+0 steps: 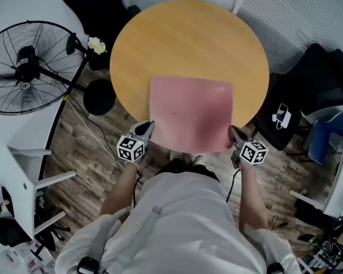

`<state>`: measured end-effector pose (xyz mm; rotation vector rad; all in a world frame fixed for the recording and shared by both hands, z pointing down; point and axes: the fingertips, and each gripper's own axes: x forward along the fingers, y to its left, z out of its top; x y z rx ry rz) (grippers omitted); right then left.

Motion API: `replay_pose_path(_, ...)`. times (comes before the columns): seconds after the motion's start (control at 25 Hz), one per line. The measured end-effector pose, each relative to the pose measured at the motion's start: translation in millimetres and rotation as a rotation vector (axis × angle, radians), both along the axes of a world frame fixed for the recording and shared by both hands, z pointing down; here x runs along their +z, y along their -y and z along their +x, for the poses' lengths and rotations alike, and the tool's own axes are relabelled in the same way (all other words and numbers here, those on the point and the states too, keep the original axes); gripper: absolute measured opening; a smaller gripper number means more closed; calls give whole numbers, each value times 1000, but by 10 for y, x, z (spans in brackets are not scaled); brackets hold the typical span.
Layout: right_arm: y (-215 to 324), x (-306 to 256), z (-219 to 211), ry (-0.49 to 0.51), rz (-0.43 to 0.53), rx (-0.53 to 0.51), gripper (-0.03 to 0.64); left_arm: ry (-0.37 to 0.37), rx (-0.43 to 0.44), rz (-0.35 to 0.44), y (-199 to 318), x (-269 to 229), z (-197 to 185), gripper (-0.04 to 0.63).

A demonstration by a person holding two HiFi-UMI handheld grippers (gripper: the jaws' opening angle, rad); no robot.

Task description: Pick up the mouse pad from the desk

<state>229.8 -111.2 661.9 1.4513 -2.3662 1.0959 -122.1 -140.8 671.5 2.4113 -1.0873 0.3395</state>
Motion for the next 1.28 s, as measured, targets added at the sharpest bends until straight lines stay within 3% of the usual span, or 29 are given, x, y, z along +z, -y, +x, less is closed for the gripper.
replay_pose_path(1.28,498,-1105,-297,44,225,-32,14,-68,-15,239,490,-1199,91,18)
